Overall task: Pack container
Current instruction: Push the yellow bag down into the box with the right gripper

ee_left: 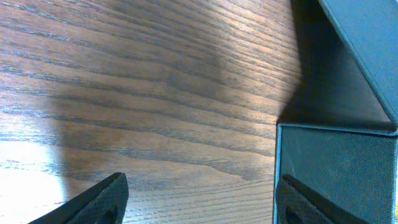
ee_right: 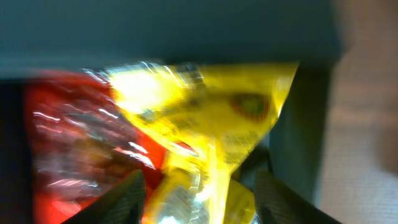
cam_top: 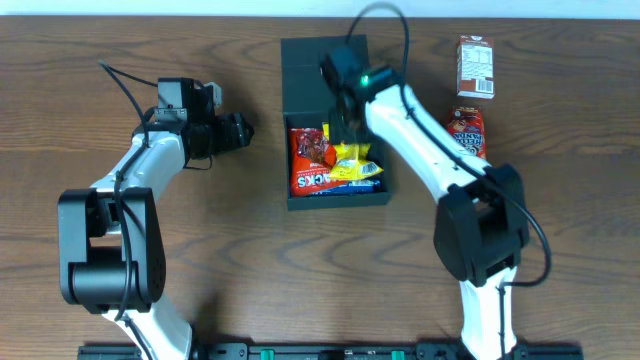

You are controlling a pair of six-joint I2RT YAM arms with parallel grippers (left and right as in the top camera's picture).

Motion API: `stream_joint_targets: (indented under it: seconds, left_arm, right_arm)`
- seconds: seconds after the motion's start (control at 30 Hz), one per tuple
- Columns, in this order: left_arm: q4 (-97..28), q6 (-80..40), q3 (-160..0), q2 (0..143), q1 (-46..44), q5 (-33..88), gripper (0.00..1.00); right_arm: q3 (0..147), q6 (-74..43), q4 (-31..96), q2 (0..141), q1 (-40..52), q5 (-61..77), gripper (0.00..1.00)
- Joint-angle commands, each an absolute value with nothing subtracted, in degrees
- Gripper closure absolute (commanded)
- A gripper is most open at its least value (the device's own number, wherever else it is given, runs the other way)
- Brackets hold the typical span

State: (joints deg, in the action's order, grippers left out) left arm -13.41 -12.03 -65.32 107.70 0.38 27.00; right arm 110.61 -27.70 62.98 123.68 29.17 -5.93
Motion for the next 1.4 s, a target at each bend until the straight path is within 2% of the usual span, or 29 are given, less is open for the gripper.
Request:
stream_joint_targets:
  seconds: [0.0,0.03,0.1,0.13,0.6,0.77,1.07,1.2,1.37]
  left_arm:
    - [-13.3,-12.0,-65.7,108.6,0.7,27.0,0.23]
    - [-13.3,-12.0,-65.7,108.6,0.7,27.0,0.22]
    - [-13.2,-12.0,-65.7,108.6,0.7,27.0,0.22]
    - [-13.1,-12.0,-65.7,108.6,0.7,27.0,0.22]
    - [-13.2,-12.0,-65.7,108.6,0.7,27.0,0.22]
    - [-13.2,-12.0,-65.7,108.6,0.7,27.0,0.22]
    - [-13.2,-12.0,-65.7,108.6,0.7,27.0,0.24]
    - [-13.2,-12.0,-65.7,108.6,0.7,27.0,0.25]
    - [-13.2,-12.0,-65.7,108.6,0.7,27.0,0.25]
  right_arm:
    - [119.1,-23.1,65.0,121.0,29.5,-6.6,0.36]
    - [121.1,-22.0,65.6,120.5,29.5,-6.6,0.41]
    - [122.3,-20.7,66.1,119.9,29.4,-6.6,0.94]
    - [121.8,-20.7,67.0,120.2,29.4,-6.6,0.99]
    - [96.2,-17.9,58.8,124.9,29.1,-1.0,0.98]
    - [97.1,-16.6,57.2,124.8,29.1,-1.0,0.98]
    - [115.7,-11.5,67.9,121.2,28.8,-1.1,0.98]
    - [113.0,-11.4,74.0,121.0,28.3,-1.0,0.98]
    - [105.1,-10.6,72.2,121.0,28.3,1.0,0.99]
